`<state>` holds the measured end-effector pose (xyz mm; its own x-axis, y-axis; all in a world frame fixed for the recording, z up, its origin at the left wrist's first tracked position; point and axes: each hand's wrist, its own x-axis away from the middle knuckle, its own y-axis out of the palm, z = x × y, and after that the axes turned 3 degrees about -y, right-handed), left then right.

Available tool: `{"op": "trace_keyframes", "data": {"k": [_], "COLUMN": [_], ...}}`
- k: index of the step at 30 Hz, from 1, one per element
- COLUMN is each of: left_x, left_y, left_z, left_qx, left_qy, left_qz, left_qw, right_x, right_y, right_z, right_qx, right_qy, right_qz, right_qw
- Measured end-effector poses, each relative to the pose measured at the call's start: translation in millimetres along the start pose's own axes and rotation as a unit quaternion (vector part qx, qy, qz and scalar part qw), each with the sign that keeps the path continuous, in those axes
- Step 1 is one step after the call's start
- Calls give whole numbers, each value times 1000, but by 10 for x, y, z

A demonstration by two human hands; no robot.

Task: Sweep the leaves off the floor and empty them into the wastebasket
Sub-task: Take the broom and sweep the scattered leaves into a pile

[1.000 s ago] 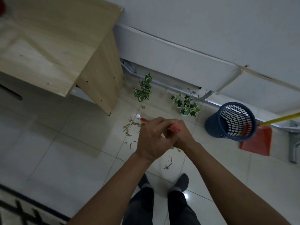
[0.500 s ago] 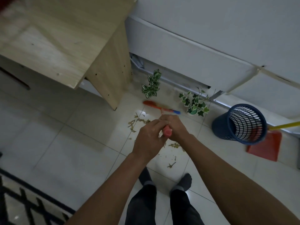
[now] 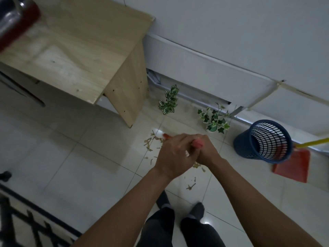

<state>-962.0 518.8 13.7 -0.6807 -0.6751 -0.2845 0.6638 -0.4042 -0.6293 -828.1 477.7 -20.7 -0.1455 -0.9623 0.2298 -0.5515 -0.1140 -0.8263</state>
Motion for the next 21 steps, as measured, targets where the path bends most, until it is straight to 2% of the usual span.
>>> {"op": "trace_keyframes", "data": {"k": [3, 7, 9, 11, 13, 14, 15, 16, 18, 20, 21], "left_x": [-101, -183, -194, -180, -156, -139, -116, -85, 1, 104, 140], "left_y": [-59, -121, -174, -223, -260, -272, -280, -281, -264, -245, -240], "left_z": [163, 395, 497, 579, 614, 628, 637, 637, 601, 542, 504], "left_qx": [0, -2, -3, -15, -23, -26, -30, -32, -22, -2, 10], "left_qy": [13, 12, 6, 15, 31, 36, 39, 39, 37, 27, 18], "left_qz": [8, 40, 40, 37, 24, 11, -6, -30, -90, -140, -161], "left_qw": [1000, 999, 999, 999, 999, 999, 999, 998, 995, 990, 987], "right_x": [46, 151, 216, 303, 401, 458, 506, 545, 604, 637, 627], "right_y": [-93, -269, -345, -390, -405, -415, -417, -444, -449, -389, -351], "right_z": [-48, -144, -207, -267, -291, -303, -309, -326, -359, -409, -420], "right_qx": [-74, -146, -73, -31, -116, -247, -400, -548, -698, -742, -740], "right_qy": [87, 91, 39, 47, 107, 145, 176, 209, 244, 243, 251], "right_qz": [67, 148, 133, 90, 65, 68, 73, 72, 41, -5, -19], "right_qw": [991, 974, 988, 994, 985, 956, 897, 807, 673, 624, 624]}}
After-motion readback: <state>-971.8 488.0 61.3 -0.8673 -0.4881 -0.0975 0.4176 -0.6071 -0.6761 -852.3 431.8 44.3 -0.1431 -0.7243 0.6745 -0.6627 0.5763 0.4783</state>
